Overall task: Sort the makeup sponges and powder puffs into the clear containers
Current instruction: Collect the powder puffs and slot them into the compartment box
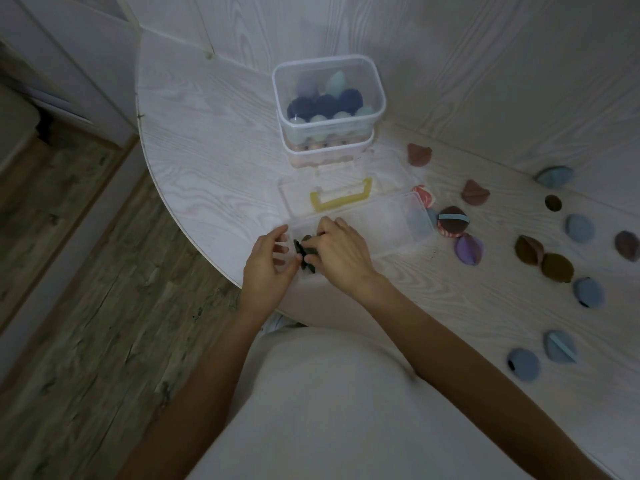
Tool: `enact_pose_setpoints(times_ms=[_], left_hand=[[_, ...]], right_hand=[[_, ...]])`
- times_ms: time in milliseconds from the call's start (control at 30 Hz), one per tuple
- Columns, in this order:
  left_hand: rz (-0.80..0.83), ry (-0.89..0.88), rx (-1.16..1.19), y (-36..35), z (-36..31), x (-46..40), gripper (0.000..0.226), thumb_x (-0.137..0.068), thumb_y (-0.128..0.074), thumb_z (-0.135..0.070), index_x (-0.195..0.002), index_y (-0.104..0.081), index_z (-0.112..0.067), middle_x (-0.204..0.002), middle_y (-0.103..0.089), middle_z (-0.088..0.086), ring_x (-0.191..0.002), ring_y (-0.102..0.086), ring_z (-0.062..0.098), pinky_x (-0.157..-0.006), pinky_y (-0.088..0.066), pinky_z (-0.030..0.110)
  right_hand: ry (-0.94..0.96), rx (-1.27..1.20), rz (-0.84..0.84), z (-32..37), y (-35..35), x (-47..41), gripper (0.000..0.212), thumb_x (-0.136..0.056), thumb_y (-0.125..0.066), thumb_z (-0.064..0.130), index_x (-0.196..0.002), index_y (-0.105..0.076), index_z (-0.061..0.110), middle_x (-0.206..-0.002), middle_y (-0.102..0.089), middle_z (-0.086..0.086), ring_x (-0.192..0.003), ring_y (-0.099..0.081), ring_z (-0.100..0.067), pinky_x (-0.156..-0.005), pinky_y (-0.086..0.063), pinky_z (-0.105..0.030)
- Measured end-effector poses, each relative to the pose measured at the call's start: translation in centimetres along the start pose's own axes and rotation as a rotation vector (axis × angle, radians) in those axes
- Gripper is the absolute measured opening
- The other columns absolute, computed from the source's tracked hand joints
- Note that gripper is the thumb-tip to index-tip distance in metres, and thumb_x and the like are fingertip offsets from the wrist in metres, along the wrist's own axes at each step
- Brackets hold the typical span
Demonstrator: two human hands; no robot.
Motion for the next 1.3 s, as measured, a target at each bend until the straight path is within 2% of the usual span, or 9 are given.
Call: enact_pose_setpoints(times_ms=[100,200,467,600,733,867,1067,1200,1300], left_hand=[[-0.011,-0.007,-0.053,0.1,-0.3,0.0,0.053,-0.082,-0.069,-0.017,-0.130,-0.049,-0.018,-0.112,-0.053,-0.005,-0.090,-0.054,0.006,-0.073,-0.047,0.021],[0.011,-0.085,-0.295,0.1,-0.9,0.1,0.043,-0.078,-0.071,-0.033,-0.117,-0.055,-0.028,-0.115,-0.052,-0.006,-0.092,-0.055,0.009,-0.066,-0.049,0.029],[0.033,-0.106,-0.627,-0.7,-2.3,-1.4,0.048,-0.066,-0.075,-0.048,-0.101,-0.062,-0.018,-0.109,-0.053,0.007,-0.092,-0.054,0.024,-0.055,-0.035,0.028],[-0.025,-0.104,-0.569,-0.6,-2.3,-1.6,0.032,-0.079,-0.068,-0.038,-0.103,-0.066,-0.018,-0.109,-0.058,0.005,-0.085,-0.061,0.022,-0.055,-0.034,0.026],[-0.044,-0.128,-0.528,-0.5,-2.0,-1.4,0.026,-0.080,-0.069,-0.031,-0.103,-0.066,-0.017,-0.105,-0.061,0.005,-0.073,-0.064,0.022,-0.052,-0.033,0.023],[-0.010,-0.124,-0.505,-0.3,-1.5,-1.5,0.028,-0.081,-0.067,-0.032,-0.107,-0.065,-0.022,-0.109,-0.059,0.000,-0.075,-0.063,0.017,-0.052,-0.032,0.022],[0.059,-0.093,-0.365,0.0,-0.8,-1.2,0.041,-0.083,-0.064,-0.033,-0.122,-0.056,-0.028,-0.120,-0.054,-0.004,-0.093,-0.061,0.013,-0.065,-0.043,0.025],[0.034,-0.073,-0.327,0.2,-1.0,-1.0,0.038,-0.086,-0.062,-0.031,-0.123,-0.055,-0.026,-0.120,-0.055,-0.003,-0.098,-0.058,0.013,-0.068,-0.041,0.024],[0.009,-0.090,-0.333,0.6,-1.4,-0.7,0.034,-0.087,-0.061,-0.028,-0.120,-0.057,-0.022,-0.117,-0.056,0.001,-0.098,-0.058,0.017,-0.067,-0.040,0.025]], right_hand=[[-0.064,-0.040,-0.024,0.4,0.0,-1.0,0.030,-0.097,-0.045,0.030,-0.109,-0.068,0.016,-0.112,-0.053,-0.007,-0.104,-0.047,-0.023,-0.078,-0.041,-0.031],[-0.075,-0.048,-0.060,-0.2,-0.1,-0.9,0.028,-0.097,-0.045,0.024,-0.112,-0.065,0.013,-0.112,-0.054,-0.008,-0.104,-0.050,-0.023,-0.073,-0.043,-0.031],[-0.078,-0.096,-0.129,-0.4,0.1,-0.7,0.022,-0.093,-0.053,0.027,-0.103,-0.064,0.011,-0.104,-0.058,-0.005,-0.093,-0.057,-0.021,-0.063,-0.041,-0.030],[-0.063,0.047,-0.172,0.0,0.8,-0.6,0.021,-0.091,-0.050,0.019,-0.094,-0.064,0.005,-0.100,-0.060,-0.009,-0.092,-0.058,-0.024,-0.059,-0.036,-0.029],[-0.079,0.068,-0.030,0.6,0.5,-1.1,0.019,-0.092,-0.049,0.018,-0.099,-0.064,0.008,-0.107,-0.059,-0.008,-0.096,-0.057,-0.024,-0.064,-0.036,-0.029],[-0.086,0.003,-0.156,-0.2,-0.5,-1.3,0.018,-0.085,-0.059,0.014,-0.103,-0.062,0.011,-0.112,-0.051,-0.013,-0.098,-0.050,-0.028,-0.067,-0.041,-0.032],[-0.069,0.014,-0.311,-0.3,-1.6,-1.5,0.001,-0.070,-0.070,0.009,-0.069,-0.069,0.009,-0.088,-0.056,-0.011,-0.078,-0.054,-0.029,-0.061,-0.039,-0.029],[-0.055,-0.093,-0.329,-0.7,-1.0,-0.5,0.011,-0.076,-0.066,0.010,-0.085,-0.071,0.007,-0.097,-0.058,-0.012,-0.086,-0.055,-0.028,-0.070,-0.046,-0.032],[-0.054,-0.245,-0.321,-1.9,-0.3,1.1,0.022,-0.080,-0.064,0.013,-0.101,-0.069,0.007,-0.107,-0.058,-0.013,-0.096,-0.054,-0.027,-0.079,-0.043,-0.028]])
Point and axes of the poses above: each hand's wrist, its own x-axis away from the middle knuckle, its own y-axis out of the back of the hand, z = x × y, the point moved 1 cm from there along -x, towards the middle knuckle
